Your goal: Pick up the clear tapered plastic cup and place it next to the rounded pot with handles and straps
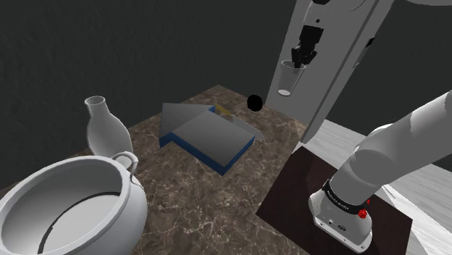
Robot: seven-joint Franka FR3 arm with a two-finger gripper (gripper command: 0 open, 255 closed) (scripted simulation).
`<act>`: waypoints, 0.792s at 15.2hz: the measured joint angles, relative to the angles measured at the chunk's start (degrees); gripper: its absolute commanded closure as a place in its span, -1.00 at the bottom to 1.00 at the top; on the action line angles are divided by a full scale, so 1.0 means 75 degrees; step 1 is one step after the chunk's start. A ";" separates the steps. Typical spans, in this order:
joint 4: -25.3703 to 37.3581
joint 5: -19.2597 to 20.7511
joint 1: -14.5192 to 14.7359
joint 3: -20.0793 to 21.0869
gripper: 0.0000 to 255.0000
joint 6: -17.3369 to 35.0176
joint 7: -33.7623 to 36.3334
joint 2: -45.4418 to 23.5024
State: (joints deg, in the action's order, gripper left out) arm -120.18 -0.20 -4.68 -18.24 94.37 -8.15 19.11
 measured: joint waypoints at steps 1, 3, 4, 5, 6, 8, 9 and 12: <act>0.0087 0.0000 0.0003 0.0009 1.00 -0.0100 0.0013 0.0013; 0.0293 -0.0010 0.0014 0.0028 1.00 -0.0306 0.0043 0.0015; 0.0401 -0.0015 0.0018 0.0030 1.00 -0.0401 0.0046 0.0002; 0.0520 -0.0016 0.0014 0.0014 1.00 -0.0492 0.0024 -0.0028; 0.0643 -0.0019 0.0018 0.0021 1.00 -0.0615 0.0036 -0.0027; 0.0845 -0.0028 0.0025 0.0028 1.00 -0.0800 0.0048 -0.0044; 0.0946 -0.0030 0.0024 0.0021 1.00 -0.0886 0.0040 -0.0062; 0.1277 -0.0052 0.0043 0.0041 1.00 -0.1176 0.0074 -0.0101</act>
State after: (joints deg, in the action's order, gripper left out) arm -110.60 -0.59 -4.37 -17.93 85.54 -7.59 18.36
